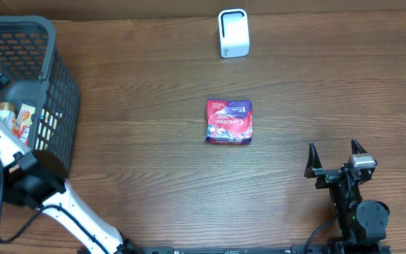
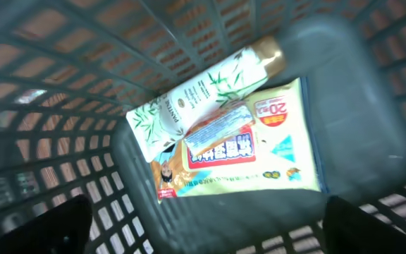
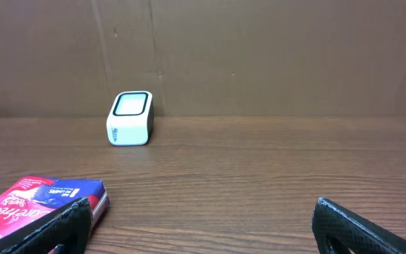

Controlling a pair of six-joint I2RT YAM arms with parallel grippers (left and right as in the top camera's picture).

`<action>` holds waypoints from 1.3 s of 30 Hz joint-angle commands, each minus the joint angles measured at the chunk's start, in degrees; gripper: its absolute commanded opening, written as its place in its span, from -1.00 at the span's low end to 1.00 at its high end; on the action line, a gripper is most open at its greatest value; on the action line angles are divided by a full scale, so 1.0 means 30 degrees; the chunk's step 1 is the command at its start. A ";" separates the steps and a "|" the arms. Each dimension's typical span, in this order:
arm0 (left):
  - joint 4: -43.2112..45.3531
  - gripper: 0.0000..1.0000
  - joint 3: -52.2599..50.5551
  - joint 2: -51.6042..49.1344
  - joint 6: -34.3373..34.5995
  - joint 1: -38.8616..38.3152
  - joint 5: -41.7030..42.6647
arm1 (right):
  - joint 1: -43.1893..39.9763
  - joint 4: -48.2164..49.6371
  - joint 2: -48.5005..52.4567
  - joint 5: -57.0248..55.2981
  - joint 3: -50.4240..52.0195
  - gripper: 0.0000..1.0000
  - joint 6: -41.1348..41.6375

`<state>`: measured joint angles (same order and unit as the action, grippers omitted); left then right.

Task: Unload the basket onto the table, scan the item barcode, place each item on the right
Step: 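Move the left gripper back into the grey basket, then search the basket and grasp the yellow snack bag with the left gripper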

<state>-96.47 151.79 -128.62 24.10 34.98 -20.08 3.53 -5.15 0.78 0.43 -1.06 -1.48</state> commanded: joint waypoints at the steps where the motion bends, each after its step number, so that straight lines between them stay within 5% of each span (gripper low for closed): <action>1: 0.0000 0.91 -0.0073 -0.1384 0.0408 0.0066 -0.0831 | 0.0160 0.0124 -0.0204 -0.0124 0.0204 1.00 -0.0029; 10: -0.0073 0.88 -0.0080 -0.3876 -0.1887 0.0066 -0.0780 | 0.0160 0.0124 -0.0204 -0.0124 0.0204 1.00 -0.0029; 16: -0.0117 0.19 -0.0430 -0.4852 -0.2980 0.0087 -0.0444 | 0.0160 0.0124 -0.0204 -0.0124 0.0204 1.00 -0.0029; 21: 0.0080 0.30 -0.0597 -0.4881 -0.2987 0.0124 -0.0503 | 0.0160 0.0124 -0.0204 -0.0124 0.0204 1.00 -0.0029; 25: -0.0073 0.82 -0.0597 -0.4881 -0.3111 0.0124 -0.0503 | 0.0160 0.0124 -0.0204 -0.0124 0.0204 1.00 -0.0029; 34: -0.0124 0.88 -0.0568 -0.3410 -0.3177 0.0153 0.0612 | 0.0160 0.0124 -0.0204 -0.0124 0.0204 1.00 -0.0029; 39: -0.0124 1.00 -0.0627 -0.1166 -0.5202 0.0379 0.5872 | 0.0160 0.0124 -0.0204 -0.0124 0.0204 1.00 -0.0029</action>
<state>-96.68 150.34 -137.27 13.63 35.27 -14.90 3.53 -5.15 0.80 0.43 -1.06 -1.50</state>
